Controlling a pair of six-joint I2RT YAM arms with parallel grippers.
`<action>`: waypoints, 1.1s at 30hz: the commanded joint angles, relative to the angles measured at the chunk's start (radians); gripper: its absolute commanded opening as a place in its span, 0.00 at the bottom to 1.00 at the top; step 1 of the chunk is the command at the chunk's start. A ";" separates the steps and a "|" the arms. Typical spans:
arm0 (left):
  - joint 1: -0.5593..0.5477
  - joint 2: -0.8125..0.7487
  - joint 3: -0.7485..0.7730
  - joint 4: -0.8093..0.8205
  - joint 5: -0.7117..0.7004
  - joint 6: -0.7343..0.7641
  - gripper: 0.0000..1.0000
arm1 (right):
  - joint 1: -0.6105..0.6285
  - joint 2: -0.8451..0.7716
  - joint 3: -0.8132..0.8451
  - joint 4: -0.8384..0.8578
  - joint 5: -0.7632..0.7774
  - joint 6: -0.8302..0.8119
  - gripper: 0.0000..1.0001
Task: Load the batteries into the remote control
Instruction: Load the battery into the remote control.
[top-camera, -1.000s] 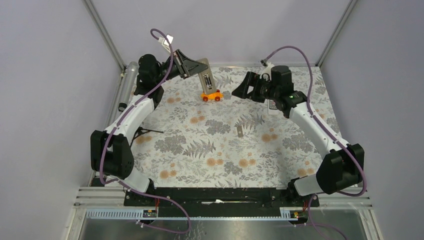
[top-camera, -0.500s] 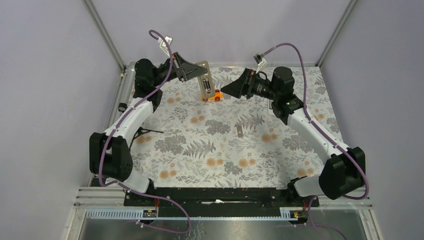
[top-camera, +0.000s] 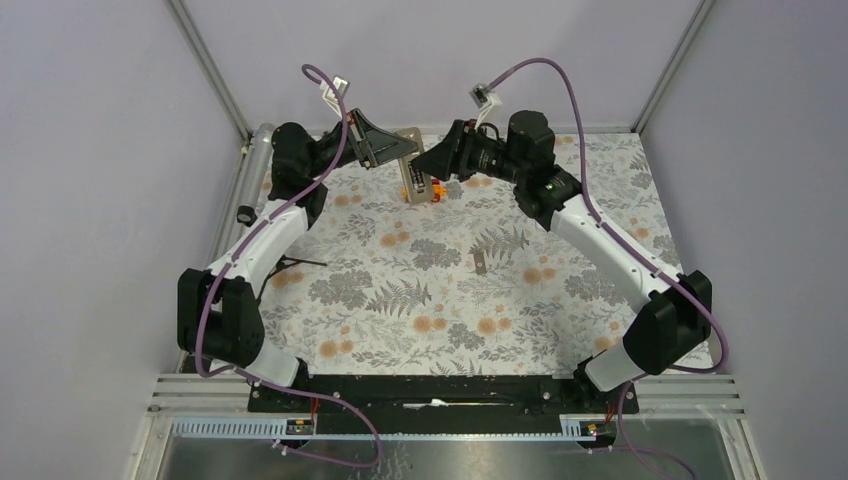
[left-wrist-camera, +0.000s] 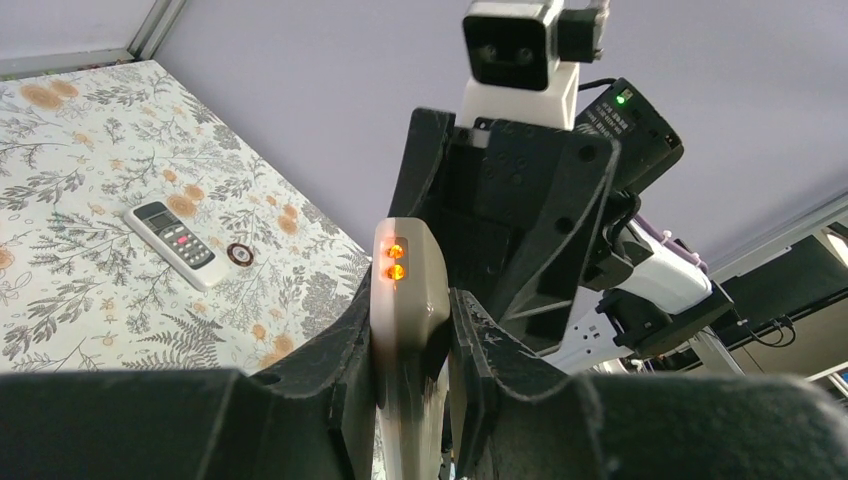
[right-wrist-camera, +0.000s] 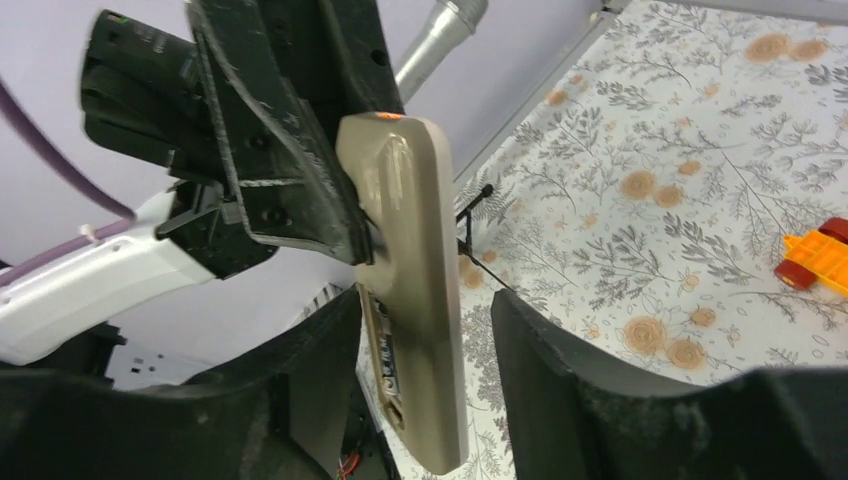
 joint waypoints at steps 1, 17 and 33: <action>-0.002 -0.050 0.021 0.020 -0.026 0.016 0.00 | 0.020 0.003 0.061 -0.047 0.061 -0.077 0.53; -0.001 -0.030 0.073 -0.031 -0.037 -0.042 0.00 | 0.042 0.013 0.037 -0.066 0.046 -0.197 0.32; 0.027 -0.015 0.097 -0.142 -0.038 0.006 0.00 | 0.026 -0.010 0.128 -0.100 0.083 -0.089 0.93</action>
